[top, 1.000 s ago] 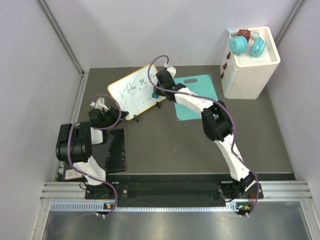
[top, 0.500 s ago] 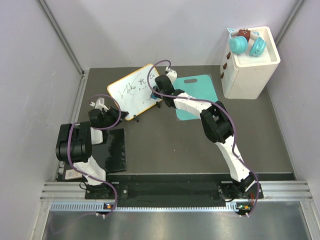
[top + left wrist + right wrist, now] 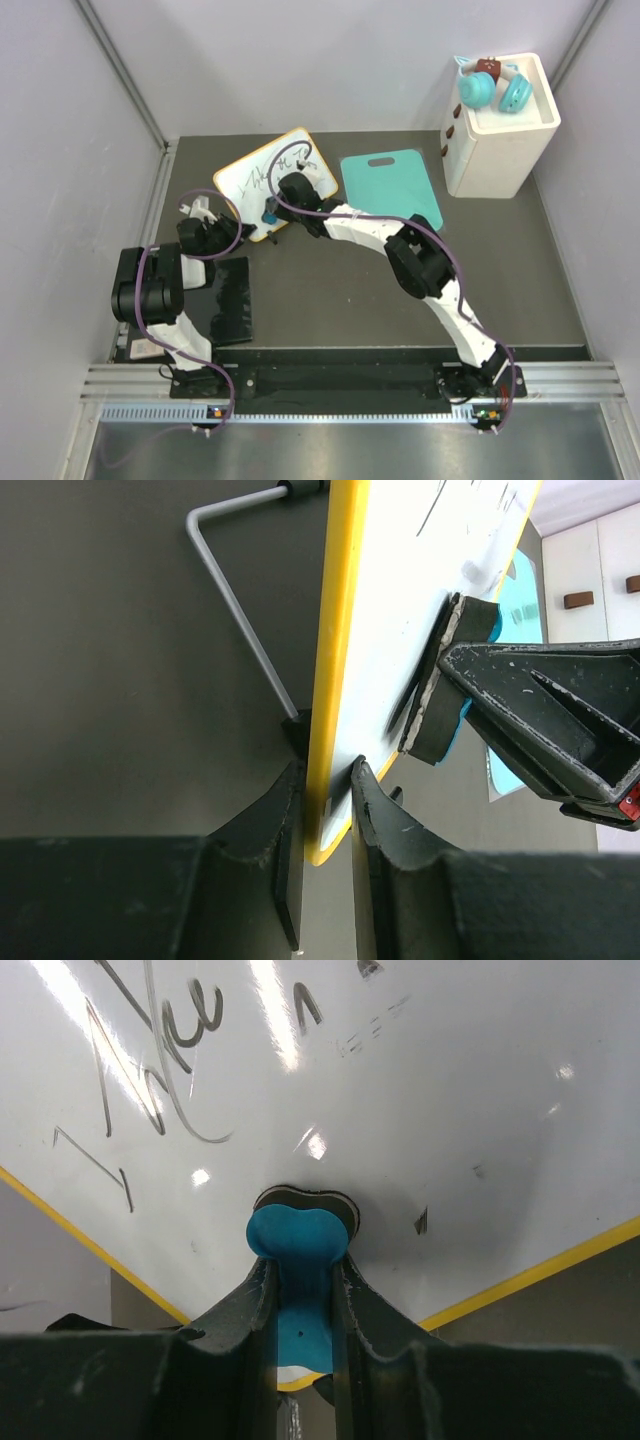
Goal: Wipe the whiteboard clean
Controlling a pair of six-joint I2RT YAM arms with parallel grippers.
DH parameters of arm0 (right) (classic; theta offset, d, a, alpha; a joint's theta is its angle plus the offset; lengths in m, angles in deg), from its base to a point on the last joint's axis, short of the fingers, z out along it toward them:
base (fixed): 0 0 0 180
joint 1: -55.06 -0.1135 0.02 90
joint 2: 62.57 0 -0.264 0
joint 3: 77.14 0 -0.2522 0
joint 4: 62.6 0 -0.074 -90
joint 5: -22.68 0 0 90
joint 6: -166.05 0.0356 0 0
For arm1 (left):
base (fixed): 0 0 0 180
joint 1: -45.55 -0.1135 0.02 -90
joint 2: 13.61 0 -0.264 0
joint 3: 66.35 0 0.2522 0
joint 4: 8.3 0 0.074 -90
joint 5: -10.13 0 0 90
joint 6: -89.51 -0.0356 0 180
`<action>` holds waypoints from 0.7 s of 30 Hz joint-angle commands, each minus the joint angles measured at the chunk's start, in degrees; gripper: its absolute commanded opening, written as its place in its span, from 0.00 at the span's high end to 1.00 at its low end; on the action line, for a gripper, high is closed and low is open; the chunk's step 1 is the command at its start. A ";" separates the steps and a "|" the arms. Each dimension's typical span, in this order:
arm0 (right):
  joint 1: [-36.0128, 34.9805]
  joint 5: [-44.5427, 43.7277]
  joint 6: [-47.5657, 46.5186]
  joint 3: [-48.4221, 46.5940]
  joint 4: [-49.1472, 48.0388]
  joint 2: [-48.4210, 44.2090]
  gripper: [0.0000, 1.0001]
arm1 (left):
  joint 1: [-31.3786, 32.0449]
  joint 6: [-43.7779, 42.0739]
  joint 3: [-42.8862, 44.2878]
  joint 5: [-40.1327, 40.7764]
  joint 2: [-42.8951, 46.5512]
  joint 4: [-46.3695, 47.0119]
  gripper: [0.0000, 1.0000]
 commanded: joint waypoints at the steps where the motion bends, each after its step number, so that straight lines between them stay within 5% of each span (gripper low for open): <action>1: 0.83 -2.17 0.83 0.85 7.43 1.05 1.00 | -0.67 -0.70 -1.26 4.20 -0.29 -4.99 1.00; 14: 11.19 -12.19 -2.34 -0.37 8.06 -0.89 1.00 | -0.67 -0.78 -1.26 4.03 -0.29 -4.90 1.00; 21: 15.68 -8.43 -0.58 -8.18 11.21 3.76 1.00 | -0.67 -0.87 -1.00 3.94 -0.46 -5.25 1.00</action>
